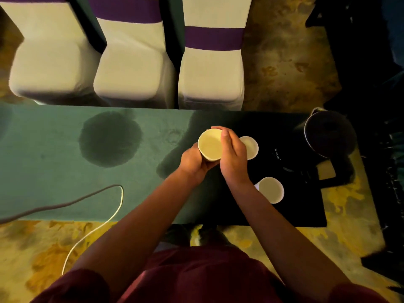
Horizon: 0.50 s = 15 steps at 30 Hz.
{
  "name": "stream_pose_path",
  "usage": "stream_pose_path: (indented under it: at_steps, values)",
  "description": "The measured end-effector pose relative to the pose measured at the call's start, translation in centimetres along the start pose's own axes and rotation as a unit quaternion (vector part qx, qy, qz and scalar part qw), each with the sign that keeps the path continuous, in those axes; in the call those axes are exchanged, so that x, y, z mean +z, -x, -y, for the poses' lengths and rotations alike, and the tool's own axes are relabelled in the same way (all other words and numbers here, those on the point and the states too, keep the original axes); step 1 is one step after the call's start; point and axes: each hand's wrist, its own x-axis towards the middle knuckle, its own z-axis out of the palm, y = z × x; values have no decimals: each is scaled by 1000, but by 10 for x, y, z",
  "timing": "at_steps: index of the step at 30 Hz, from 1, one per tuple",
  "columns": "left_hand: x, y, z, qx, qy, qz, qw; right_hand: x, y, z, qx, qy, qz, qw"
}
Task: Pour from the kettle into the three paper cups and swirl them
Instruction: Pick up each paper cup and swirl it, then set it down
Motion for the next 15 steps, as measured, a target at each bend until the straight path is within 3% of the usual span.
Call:
stream_pose_path:
  at_steps: [15]
  values:
    - [-22,-83,-63,-56,-10,-110,992,78,-57,-27,15,95,-67,993]
